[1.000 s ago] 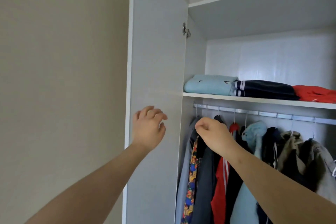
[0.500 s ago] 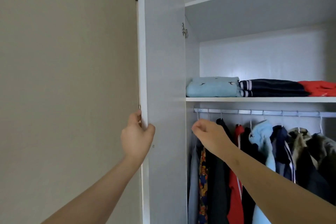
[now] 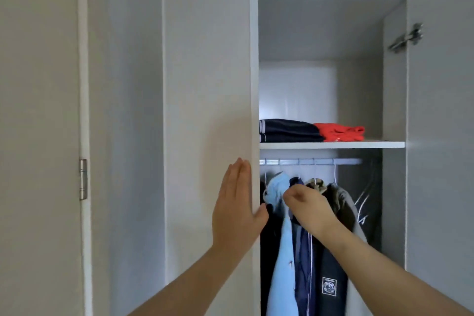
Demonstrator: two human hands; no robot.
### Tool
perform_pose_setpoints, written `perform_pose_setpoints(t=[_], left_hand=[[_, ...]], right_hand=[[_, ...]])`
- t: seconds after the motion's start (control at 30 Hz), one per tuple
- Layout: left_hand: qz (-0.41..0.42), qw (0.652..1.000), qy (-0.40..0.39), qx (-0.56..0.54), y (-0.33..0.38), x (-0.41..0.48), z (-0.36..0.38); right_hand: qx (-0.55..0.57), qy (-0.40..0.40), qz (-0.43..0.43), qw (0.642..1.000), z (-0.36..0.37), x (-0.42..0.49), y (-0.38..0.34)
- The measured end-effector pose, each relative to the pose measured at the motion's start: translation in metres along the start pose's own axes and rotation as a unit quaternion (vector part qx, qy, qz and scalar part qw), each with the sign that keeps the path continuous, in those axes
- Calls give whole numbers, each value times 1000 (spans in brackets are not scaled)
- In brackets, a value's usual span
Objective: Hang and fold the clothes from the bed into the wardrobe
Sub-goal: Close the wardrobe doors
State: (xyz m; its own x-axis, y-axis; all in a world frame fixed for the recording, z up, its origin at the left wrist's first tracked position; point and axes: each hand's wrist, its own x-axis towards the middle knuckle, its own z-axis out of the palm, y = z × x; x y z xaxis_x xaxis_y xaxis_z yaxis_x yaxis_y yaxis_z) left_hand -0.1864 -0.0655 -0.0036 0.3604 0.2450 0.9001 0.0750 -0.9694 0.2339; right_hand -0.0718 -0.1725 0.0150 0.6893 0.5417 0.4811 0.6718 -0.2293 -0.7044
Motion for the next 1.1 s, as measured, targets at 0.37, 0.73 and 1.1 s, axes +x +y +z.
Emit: perform_pose_setpoints(t=[0.37,0.73,1.1], left_hand=[[-58,937,-269,216,19,102,171],[-45,914,-269,299,-4,130,243],[-32,961,-252,107,20,141,219]], right_hand=[[-33,26,72,997,-90,48,117],[-41,2,36,999,-91,127,160],[-40,30,55,997,-99,112,138]])
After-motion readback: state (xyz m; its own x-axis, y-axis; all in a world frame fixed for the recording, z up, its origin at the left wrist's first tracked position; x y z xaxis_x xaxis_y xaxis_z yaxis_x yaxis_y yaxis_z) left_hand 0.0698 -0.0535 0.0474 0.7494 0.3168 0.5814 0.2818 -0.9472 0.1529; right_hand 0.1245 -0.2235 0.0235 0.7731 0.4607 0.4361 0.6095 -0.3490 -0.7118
